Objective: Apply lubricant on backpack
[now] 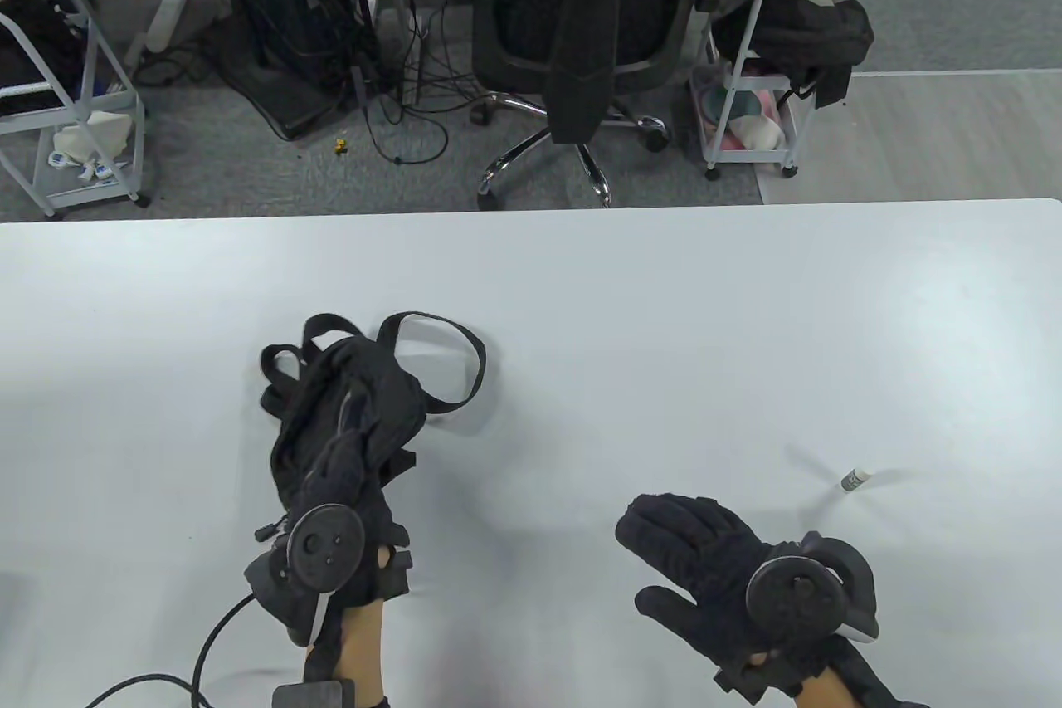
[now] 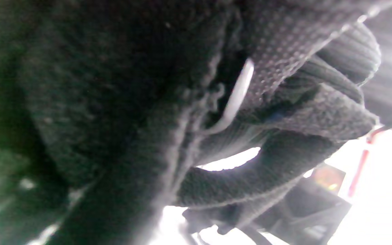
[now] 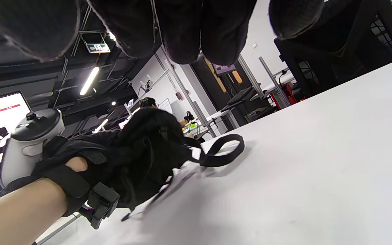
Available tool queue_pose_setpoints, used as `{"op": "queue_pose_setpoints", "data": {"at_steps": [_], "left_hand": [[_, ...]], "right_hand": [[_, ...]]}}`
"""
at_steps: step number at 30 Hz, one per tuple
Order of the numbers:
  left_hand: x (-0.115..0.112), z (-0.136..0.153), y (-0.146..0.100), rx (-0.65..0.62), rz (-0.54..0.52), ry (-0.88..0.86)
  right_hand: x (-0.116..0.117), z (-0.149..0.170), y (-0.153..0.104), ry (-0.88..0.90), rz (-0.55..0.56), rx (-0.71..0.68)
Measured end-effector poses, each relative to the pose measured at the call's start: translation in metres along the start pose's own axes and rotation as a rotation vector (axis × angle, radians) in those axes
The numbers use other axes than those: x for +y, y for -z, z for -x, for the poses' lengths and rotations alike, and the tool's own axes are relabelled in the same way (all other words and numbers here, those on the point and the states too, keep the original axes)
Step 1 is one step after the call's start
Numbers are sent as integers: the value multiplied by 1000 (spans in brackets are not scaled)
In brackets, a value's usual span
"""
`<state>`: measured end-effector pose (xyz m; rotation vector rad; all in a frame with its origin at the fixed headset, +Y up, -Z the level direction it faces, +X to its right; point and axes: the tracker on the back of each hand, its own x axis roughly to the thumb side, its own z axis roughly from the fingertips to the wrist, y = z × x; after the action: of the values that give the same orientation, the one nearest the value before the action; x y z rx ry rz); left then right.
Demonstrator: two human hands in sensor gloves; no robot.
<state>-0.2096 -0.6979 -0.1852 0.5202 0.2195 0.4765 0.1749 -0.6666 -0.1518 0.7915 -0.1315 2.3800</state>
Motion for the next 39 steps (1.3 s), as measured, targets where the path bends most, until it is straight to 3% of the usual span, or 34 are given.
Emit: {"op": "queue_pose_setpoints", "data": {"at_steps": [5, 13, 18, 22, 28, 39], "left_hand": [[-10, -52, -21, -221, 12, -27], [-60, -129, -68, -603, 161, 87], [-88, -151, -91, -817, 298, 185], [-103, -154, -103, -894, 413, 288], [-117, -151, -107, -869, 615, 328], [-128, -135, -109, -762, 1016, 199]], "right_hand": [[-8, 2, -2, 21, 39, -5], [-11, 4, -3, 31, 55, 2], [-11, 5, -2, 31, 45, 10], [-10, 5, -2, 35, 41, 14], [-7, 6, 0, 31, 30, 23], [-6, 14, 2, 51, 16, 55]]}}
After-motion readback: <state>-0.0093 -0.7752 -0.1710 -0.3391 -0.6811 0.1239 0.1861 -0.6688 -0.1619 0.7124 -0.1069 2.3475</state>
